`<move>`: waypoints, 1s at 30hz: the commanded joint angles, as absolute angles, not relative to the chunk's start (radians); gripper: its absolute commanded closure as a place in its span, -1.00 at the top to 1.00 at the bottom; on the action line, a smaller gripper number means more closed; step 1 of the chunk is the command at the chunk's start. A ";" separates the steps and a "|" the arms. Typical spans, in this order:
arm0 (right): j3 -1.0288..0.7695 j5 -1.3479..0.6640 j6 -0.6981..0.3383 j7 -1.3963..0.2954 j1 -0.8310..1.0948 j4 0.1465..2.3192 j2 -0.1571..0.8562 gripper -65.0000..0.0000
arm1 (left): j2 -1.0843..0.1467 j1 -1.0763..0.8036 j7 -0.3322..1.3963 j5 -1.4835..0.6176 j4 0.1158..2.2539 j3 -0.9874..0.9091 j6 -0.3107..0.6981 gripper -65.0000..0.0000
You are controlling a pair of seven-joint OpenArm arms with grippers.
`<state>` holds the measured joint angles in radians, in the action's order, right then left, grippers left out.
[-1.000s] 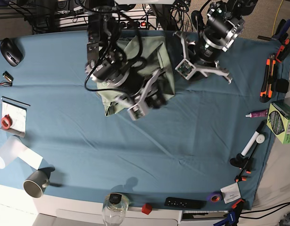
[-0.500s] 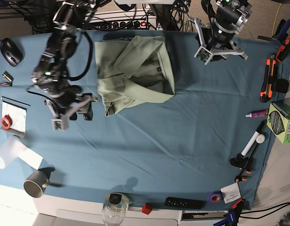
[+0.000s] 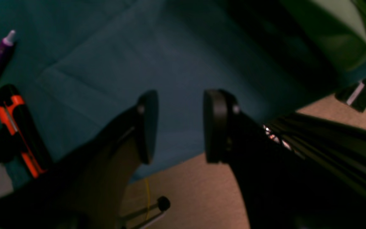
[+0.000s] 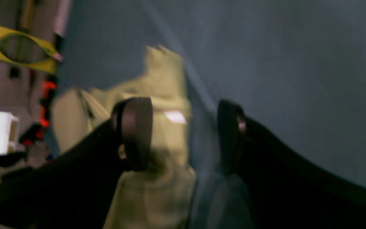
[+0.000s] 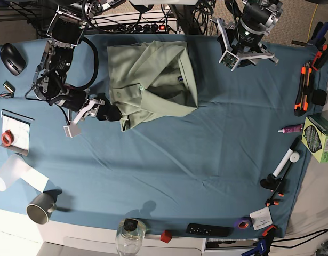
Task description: Fold the T-shirt properly
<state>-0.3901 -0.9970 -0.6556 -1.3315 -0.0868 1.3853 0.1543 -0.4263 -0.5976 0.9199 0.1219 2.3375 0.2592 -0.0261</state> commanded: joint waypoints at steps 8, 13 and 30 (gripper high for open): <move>-0.284 -1.016 -0.662 -1.332 -0.108 1.399 0.160 0.02 | -0.427 -0.602 0.898 0.093 2.356 0.257 -0.027 -0.25; -0.179 -0.879 -0.625 -1.328 -0.107 1.399 0.160 -0.21 | -0.427 -0.608 0.898 0.081 2.356 0.257 -0.028 -0.25; -0.159 -0.844 -0.625 -1.336 -0.105 1.399 0.160 -1.00 | -0.242 -0.614 0.792 -0.197 2.235 0.259 -0.004 0.11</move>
<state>-0.1612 -0.8608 -0.6224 -1.3163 -0.0940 1.3888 0.1520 -0.2440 -0.6086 0.8055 -0.1871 2.2211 0.2584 -0.0063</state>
